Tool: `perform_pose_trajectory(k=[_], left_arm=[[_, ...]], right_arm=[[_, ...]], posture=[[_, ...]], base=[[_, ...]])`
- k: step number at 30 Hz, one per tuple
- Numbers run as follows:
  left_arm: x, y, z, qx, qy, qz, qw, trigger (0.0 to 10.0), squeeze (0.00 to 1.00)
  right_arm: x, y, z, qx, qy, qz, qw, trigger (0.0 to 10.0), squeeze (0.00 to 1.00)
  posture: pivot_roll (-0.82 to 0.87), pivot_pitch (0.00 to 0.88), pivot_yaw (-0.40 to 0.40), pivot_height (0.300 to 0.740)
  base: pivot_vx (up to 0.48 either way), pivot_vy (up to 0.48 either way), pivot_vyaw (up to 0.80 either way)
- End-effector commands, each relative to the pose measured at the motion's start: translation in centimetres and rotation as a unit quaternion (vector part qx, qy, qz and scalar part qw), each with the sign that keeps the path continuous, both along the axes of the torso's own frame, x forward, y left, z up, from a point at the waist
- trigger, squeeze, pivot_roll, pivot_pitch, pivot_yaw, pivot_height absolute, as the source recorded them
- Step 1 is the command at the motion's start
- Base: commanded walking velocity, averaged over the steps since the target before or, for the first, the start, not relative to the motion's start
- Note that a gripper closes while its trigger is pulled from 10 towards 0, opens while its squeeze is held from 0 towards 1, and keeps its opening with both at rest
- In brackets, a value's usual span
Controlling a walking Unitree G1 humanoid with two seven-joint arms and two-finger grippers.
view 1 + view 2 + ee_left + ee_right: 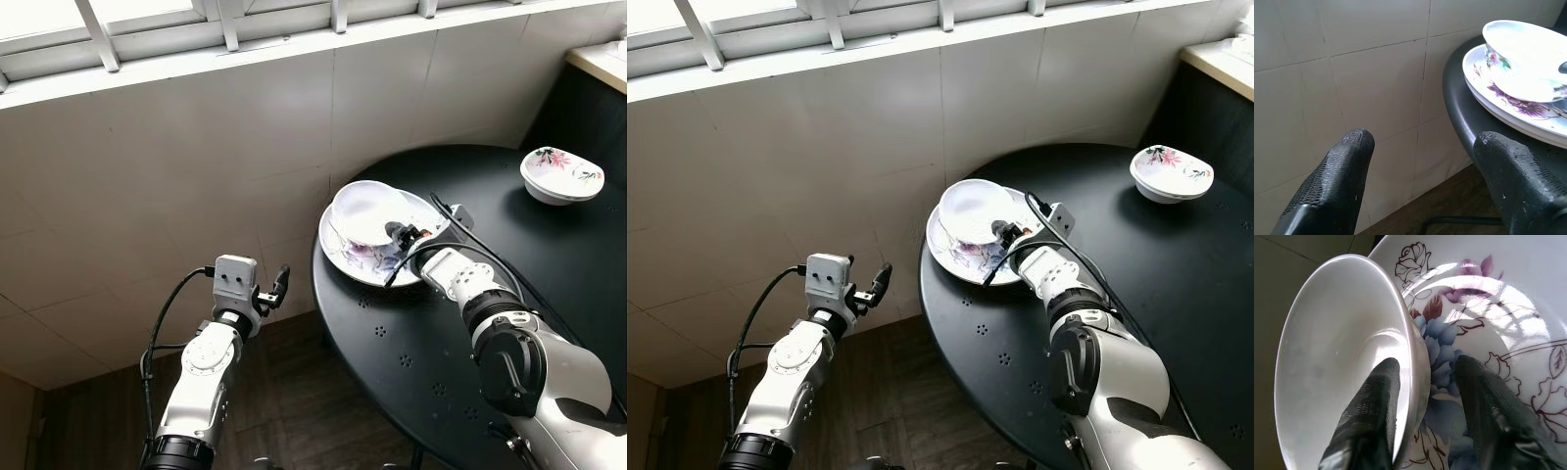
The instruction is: Kitchen organization
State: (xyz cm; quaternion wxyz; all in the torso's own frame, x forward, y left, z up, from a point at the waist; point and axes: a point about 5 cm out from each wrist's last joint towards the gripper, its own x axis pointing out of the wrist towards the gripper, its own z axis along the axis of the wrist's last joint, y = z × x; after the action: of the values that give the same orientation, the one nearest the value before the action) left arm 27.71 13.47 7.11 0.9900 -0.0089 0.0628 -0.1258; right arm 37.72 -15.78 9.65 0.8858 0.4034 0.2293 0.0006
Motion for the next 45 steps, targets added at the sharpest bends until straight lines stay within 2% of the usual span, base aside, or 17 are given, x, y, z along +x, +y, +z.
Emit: perform_pose_trajectory(k=[1,16,18,19,22,25,26,28,29,34,36,37,38,40,41,43,45], left_arm=[[-0.1,0.1,-0.2,0.003,0.009,0.001,1.000,10.0,0.00],[0.0,0.2,-0.2,0.002,0.010,0.000,1.000,10.0,0.00],[0.0,0.2,-0.2,0.002,0.010,0.000,1.000,10.0,0.00],[0.0,0.2,-0.2,0.002,0.010,0.000,1.000,10.0,0.00],[0.0,0.2,-0.2,0.002,0.010,0.001,1.000,10.0,0.00],[0.0,0.3,-0.2,0.002,0.010,0.001,1.000,10.0,0.00],[0.0,0.3,-0.2,0.001,0.009,0.002,1.000,10.0,0.00],[0.0,0.3,-0.2,0.000,0.009,0.002,1.000,10.0,0.00],[0.0,0.3,-0.2,-0.002,0.007,0.004,1.000,10.0,0.00],[0.1,0.5,0.0,-0.006,0.003,0.007,1.000,10.0,0.00],[0.1,0.6,0.0,-0.008,0.001,0.009,1.000,10.0,0.00],[0.1,0.7,0.0,-0.008,0.000,0.009,1.000,10.0,0.00],[0.1,0.7,0.0,-0.008,0.000,0.009,1.000,10.0,0.00],[0.2,0.8,0.0,-0.008,0.001,0.010,1.000,10.0,0.00],[0.2,0.8,0.0,-0.008,0.001,0.010,1.000,10.0,0.00],[0.2,0.9,0.0,-0.009,0.002,0.010,1.000,10.0,0.00],[0.3,0.9,0.0,-0.009,0.002,0.010,1.000,10.0,0.00]], right_arm=[[0.0,0.3,-0.1,0.009,0.005,0.001,1.000,0.0,0.00],[0.3,-0.1,0.6,0.038,-0.018,-0.025,0.999,0.0,0.00],[0.7,-0.3,1.4,0.041,-0.037,-0.034,0.998,0.0,0.00],[1.3,-0.4,2.7,0.039,-0.074,-0.035,0.996,0.0,0.00],[1.9,-0.3,4.5,0.027,-0.123,-0.026,0.992,0.0,0.00],[2.5,0.2,7.4,-0.030,-0.219,0.001,0.975,0.0,0.00],[2.2,0.4,8.6,-0.071,-0.269,0.010,0.960,0.0,0.00],[1.7,0.7,9.2,-0.110,-0.304,0.019,0.946,0.0,0.00],[0.9,0.9,9.4,-0.145,-0.331,0.030,0.932,0.0,0.00],[-0.6,1.3,9.5,-0.167,-0.361,0.037,0.917,0.0,0.00],[-2.2,2.0,9.2,-0.194,-0.376,0.055,0.905,0.0,0.00],[-3.3,2.5,9.2,-0.218,-0.394,0.073,0.890,0.0,0.00],[-3.3,2.5,9.2,-0.218,-0.394,0.073,0.890,0.0,0.00],[-4.6,3.1,9.1,-0.244,-0.407,0.090,0.876,0.0,0.00],[-4.6,3.1,9.1,-0.244,-0.407,0.090,0.876,0.0,0.00],[-6.1,3.7,8.6,-0.274,-0.415,0.112,0.860,0.0,0.00],[-6.7,3.9,8.4,-0.279,-0.412,0.118,0.859,0.0,0.00]], posture=[[-0.02,0.035,0.015,0.740],[-0.02,0.035,0.019,0.740],[-0.02,0.036,0.019,0.740],[-0.02,0.036,0.018,0.740],[-0.03,0.038,0.017,0.740],[-0.03,0.037,0.018,0.740],[-0.04,0.037,0.017,0.740],[-0.04,0.037,0.016,0.740],[-0.04,0.037,0.016,0.740],[-0.05,0.038,0.017,0.740],[-0.06,0.036,0.021,0.740],[-0.06,0.036,0.022,0.740],[-0.06,0.036,0.022,0.740],[-0.07,0.037,0.024,0.740],[-0.07,0.037,0.024,0.740],[-0.08,0.034,0.025,0.740],[-0.08,0.032,0.024,0.740]], base=[[0.000,0.000,0.00],[0.000,0.000,0.00],[0.000,0.000,0.00],[0.000,0.000,0.00],[0.000,0.000,0.00],[0.000,0.000,0.00],[0.000,0.000,0.00],[0.000,0.000,0.00],[0.000,0.000,0.00],[0.000,0.000,0.00],[0.000,0.000,0.69],[0.000,0.000,0.80],[0.000,0.000,0.80],[0.000,0.000,0.80],[0.000,0.000,0.80],[0.000,0.000,0.80],[0.000,0.000,0.80]])
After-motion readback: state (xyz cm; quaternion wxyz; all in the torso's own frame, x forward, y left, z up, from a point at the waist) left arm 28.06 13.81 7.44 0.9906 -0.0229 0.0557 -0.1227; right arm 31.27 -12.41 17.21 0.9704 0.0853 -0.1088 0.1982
